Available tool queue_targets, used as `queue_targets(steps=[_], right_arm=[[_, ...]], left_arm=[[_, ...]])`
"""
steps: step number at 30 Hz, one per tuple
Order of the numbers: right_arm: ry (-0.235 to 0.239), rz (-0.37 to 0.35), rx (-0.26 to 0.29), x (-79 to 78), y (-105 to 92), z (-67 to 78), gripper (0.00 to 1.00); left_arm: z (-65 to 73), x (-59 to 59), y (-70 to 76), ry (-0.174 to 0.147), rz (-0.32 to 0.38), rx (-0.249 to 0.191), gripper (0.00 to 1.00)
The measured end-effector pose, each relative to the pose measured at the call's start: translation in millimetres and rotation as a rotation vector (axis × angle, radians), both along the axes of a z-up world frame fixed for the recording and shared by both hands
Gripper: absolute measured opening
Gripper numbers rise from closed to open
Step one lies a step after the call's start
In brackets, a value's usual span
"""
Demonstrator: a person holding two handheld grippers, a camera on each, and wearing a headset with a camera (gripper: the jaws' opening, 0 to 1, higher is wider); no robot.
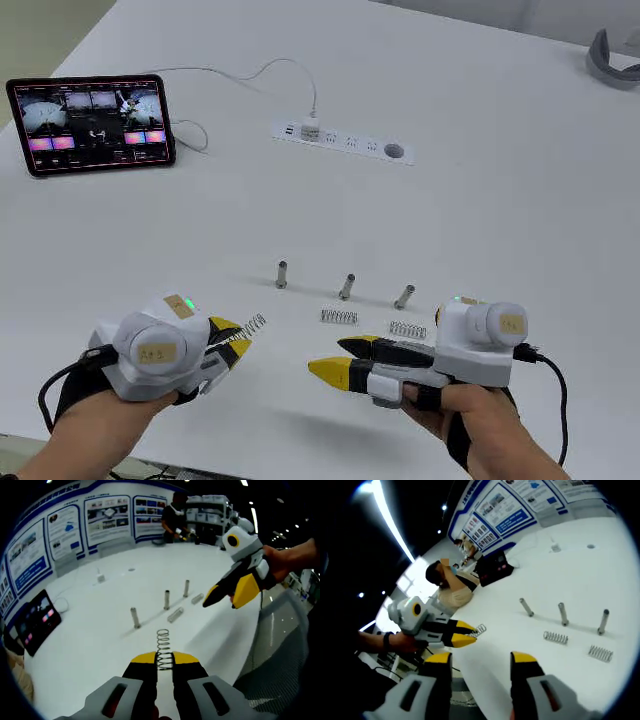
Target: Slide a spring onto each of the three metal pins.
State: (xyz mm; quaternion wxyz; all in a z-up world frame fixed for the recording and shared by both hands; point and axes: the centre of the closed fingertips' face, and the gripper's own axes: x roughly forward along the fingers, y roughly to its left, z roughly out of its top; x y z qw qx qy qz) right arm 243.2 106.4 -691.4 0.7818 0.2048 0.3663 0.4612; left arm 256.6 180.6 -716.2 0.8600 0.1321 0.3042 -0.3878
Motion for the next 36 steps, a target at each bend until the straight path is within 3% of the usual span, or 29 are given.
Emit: queue_targets(steps=[4, 7, 18, 23, 36], right_arm=[[-0.003, 0.028, 0.007, 0.9, 12.0, 1.3, 0.46], [-0.004, 0.047, 0.027, 0.4, 18.8, 4.5, 0.43], [0.028, 0.100, 0.106, -10.2, 34.6, 13.4, 0.30], [0.035, 0.127, 0.124, -16.8, 37.6, 17.0, 0.21], [0.021, 0.127, 0.144, -18.0, 31.2, 27.5, 0.14]], left_arm=[[9.3, -12.2, -8.8, -0.009, -0.045, -0.009, 0.10], [16.0, -18.4, -14.9, 0.000, -0.048, -0.047, 0.10], [37.0, -38.1, -39.9, -0.019, -0.142, -0.068, 0.10], [42.3, -40.2, -46.1, -0.032, -0.169, -0.069, 0.10], [44.6, -42.4, -50.5, -0.033, -0.214, -0.064, 0.10]])
